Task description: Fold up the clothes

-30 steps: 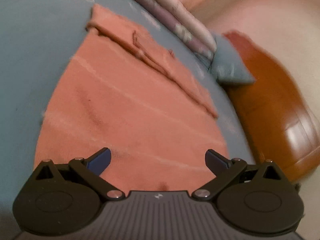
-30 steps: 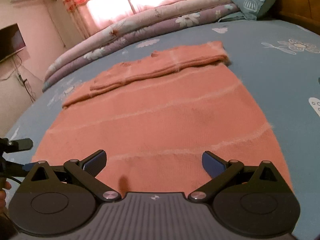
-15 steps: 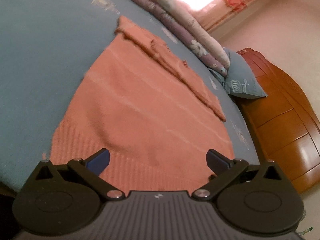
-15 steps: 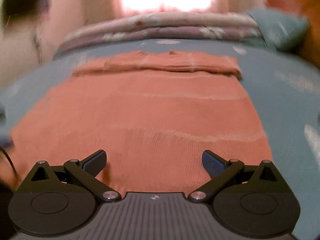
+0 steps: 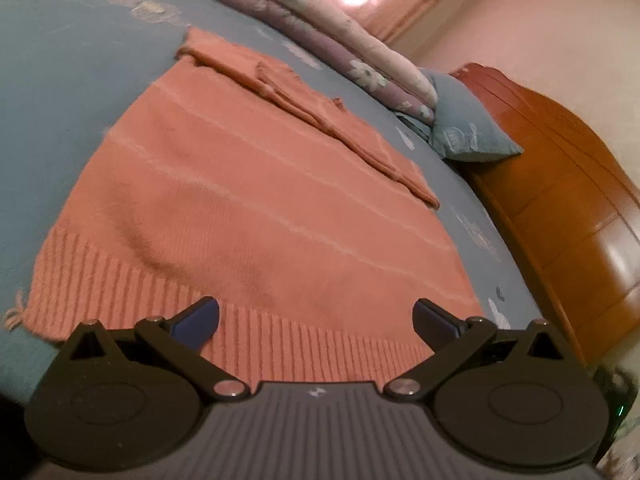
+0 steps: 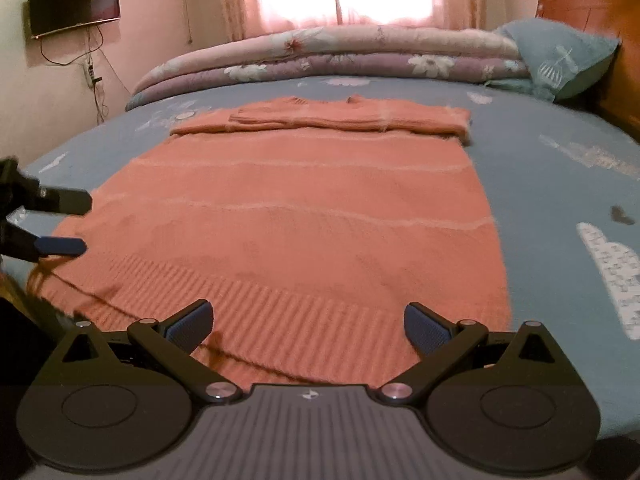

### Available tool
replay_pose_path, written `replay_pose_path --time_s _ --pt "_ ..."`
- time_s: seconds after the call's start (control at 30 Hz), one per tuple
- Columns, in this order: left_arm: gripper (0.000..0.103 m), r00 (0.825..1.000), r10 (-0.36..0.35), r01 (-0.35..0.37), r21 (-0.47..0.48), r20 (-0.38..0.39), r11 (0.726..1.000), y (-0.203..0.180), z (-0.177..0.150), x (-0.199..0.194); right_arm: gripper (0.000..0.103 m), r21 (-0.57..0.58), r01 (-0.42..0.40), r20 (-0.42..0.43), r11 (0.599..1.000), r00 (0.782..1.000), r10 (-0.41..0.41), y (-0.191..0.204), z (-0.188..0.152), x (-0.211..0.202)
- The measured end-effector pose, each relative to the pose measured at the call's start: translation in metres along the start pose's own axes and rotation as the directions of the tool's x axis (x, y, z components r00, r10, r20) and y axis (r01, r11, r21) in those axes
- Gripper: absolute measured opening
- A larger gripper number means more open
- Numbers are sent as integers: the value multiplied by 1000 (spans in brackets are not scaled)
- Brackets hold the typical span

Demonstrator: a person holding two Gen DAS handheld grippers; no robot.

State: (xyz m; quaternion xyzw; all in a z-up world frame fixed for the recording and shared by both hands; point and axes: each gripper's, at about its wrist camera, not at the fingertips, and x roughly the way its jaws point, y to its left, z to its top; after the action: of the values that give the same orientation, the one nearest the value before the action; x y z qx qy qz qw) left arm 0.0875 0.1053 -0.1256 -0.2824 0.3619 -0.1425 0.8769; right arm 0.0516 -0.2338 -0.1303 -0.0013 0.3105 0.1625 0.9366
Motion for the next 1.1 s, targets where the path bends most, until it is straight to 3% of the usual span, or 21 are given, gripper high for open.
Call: replay_pose_path --time_s 0.1,0.27,0.4,0.57,0.63,0.67,0.73,0.8,0.87,0.9,1.0,1.1 --pt "102 997 -7 3 56 71 998 -11 6 -21 103 38 25 79 999 997 -28 -16 1 -26" --pt "102 985 69 -100 198 159 975 -30 16 -49 103 206 88 137 975 983 -118 -61 13 -62" --pt "102 974 100 -155 279 202 948 -42 15 -61 103 343 75 147 936 980 -132 -90 16 -76" --pt "102 959 150 -222 305 240 926 -49 17 -68 103 441 -22 128 897 991 -39 -97 14 -68" --pt "102 970 127 -182 275 208 944 -47 21 -69 103 467 -88 126 880 991 33 -95 12 -61" --pt "102 972 126 -180 289 197 940 -50 19 -67 103 465 -116 128 878 990 63 -89 13 -56" --pt "102 977 126 -177 317 175 932 -55 15 -63 103 409 -115 113 905 991 74 -72 17 -50" --pt "102 976 152 -206 422 157 883 -67 4 -53 103 283 -67 85 957 995 45 -49 23 -44" --pt "102 975 158 -219 545 157 809 -80 -10 -42 103 163 -45 75 986 997 33 -27 27 -43" --pt "102 975 158 -222 601 159 768 -85 -17 -38 103 108 -46 71 993 997 38 -18 30 -42" --pt "102 981 141 -193 775 135 602 -102 -39 -27 103 6 -66 59 998 996 66 -1 33 -42" --pt "102 984 168 -140 852 63 504 -109 -53 -17 103 -49 -95 23 994 995 96 9 36 -39"
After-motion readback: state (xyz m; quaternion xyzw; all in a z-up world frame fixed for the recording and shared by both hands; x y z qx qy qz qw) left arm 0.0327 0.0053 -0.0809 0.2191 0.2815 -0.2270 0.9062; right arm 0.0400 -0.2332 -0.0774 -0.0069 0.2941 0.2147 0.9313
